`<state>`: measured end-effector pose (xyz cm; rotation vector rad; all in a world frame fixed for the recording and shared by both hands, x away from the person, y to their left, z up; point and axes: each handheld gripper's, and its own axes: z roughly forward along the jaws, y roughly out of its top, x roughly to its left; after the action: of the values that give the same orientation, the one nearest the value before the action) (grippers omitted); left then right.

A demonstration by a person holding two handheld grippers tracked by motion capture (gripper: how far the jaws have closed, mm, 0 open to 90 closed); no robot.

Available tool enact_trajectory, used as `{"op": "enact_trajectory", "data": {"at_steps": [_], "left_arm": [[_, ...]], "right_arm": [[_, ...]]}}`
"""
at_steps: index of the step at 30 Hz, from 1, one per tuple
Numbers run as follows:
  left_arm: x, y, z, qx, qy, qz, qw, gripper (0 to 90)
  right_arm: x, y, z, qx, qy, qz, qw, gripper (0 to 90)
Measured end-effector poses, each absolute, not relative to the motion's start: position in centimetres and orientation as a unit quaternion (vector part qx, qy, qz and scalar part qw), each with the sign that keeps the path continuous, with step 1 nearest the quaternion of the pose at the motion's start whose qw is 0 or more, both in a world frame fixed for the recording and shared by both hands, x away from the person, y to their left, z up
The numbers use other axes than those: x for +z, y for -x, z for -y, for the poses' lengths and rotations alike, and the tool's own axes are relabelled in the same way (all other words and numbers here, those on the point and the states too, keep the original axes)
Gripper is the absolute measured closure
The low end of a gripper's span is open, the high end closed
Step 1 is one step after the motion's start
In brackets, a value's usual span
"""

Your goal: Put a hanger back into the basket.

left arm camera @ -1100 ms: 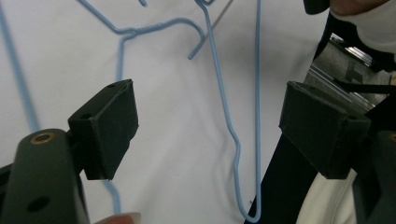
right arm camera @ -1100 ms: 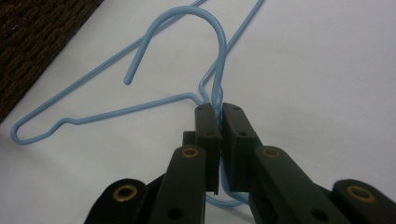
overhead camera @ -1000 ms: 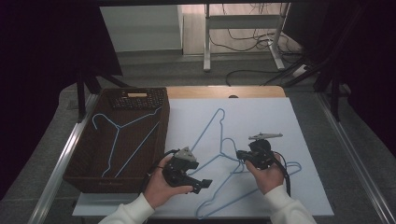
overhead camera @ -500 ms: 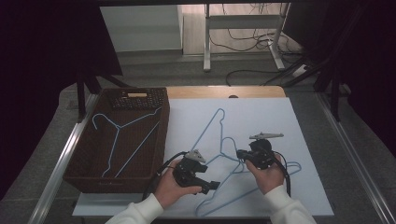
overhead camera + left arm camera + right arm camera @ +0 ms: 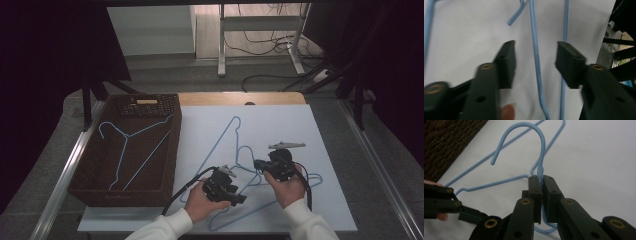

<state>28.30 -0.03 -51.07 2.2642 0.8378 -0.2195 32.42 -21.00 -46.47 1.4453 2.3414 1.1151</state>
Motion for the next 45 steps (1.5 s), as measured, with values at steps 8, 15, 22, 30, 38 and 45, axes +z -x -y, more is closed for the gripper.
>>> {"op": "enact_trajectory", "data": {"at_steps": [8,15,22,30,38,45], "left_arm": [[-51.2,-28.6,-0.1,-0.095,-0.874,-0.327,0.346,85.0],[-50.4,-28.4,-0.7,-0.094,-0.864,-0.333,0.365,86.4],[-48.3,-28.2,-2.6,-0.101,-0.846,-0.334,0.403,86.5],[-46.2,-28.0,-4.7,-0.102,-0.829,-0.333,0.437,86.6],[-44.4,-27.7,-5.5,-0.090,-0.831,-0.323,0.444,86.7],[-42.4,-27.4,-7.1,-0.069,-0.822,-0.326,0.461,86.6]], "right_arm": [[-46.4,-32.3,21.0,0.378,-0.484,-0.785,0.084,85.4],[-46.1,-32.2,21.8,0.400,-0.479,-0.778,0.073,67.1],[-45.2,-31.6,24.7,0.443,-0.455,-0.769,0.074,34.5],[-44.7,-30.1,28.1,0.476,-0.440,-0.754,0.103,24.9],[-45.0,-28.9,30.0,0.476,-0.433,-0.755,0.127,20.1],[-44.9,-28.3,31.5,0.490,-0.431,-0.744,0.144,18.7]]}}
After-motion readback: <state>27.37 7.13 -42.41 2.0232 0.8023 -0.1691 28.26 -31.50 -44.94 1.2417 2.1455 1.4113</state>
